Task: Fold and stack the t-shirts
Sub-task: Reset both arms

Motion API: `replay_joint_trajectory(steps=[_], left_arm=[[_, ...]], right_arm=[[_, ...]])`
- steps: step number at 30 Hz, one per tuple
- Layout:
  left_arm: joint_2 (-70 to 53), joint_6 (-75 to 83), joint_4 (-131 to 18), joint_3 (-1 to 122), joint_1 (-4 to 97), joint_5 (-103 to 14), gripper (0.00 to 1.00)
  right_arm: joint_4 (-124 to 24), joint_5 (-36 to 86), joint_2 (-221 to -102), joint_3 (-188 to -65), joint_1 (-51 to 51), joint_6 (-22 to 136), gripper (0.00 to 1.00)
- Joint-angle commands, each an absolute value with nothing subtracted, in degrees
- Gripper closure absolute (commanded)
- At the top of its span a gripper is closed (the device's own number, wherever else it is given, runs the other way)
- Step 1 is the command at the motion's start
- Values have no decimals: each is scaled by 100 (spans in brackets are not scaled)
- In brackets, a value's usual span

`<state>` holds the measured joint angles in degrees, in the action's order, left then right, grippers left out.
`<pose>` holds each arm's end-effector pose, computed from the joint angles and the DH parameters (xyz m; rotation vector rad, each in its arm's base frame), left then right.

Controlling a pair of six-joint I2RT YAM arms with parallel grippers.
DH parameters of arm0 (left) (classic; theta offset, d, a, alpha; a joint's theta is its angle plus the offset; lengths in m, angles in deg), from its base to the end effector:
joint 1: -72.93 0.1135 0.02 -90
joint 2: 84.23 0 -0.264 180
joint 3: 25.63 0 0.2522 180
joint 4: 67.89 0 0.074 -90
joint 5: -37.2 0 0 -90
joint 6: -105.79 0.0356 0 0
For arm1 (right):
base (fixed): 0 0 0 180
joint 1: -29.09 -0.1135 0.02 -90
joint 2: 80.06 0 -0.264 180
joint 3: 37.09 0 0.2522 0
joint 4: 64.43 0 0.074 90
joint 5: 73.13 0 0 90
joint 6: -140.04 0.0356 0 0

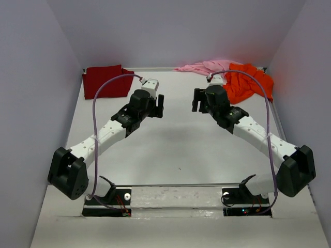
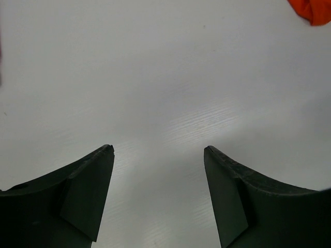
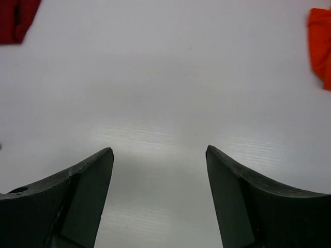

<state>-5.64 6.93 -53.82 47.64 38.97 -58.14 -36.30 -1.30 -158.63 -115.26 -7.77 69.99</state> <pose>0.2690 -0.1772 0.3126 0.3569 1.8963 -0.4148 0.2584 0.1798 0.3190 -0.1084 2.0515 0.2908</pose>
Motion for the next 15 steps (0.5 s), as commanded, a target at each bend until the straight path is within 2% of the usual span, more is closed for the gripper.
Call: replay_joint_trajectory(steps=[1,7,15], left_arm=[[-890,1000,-5747,4473,3979,-6187,20],[-768,911,-5660,4517,3979,-5913,18],[-943,815,-5721,4491,3979,-5755,18]], right_arm=[[-3757,-877,-15951,-11274,-151,6717,21],[-4118,-669,-16443,-10702,606,7341,16],[-5366,-255,-15908,-9621,606,7096,18]])
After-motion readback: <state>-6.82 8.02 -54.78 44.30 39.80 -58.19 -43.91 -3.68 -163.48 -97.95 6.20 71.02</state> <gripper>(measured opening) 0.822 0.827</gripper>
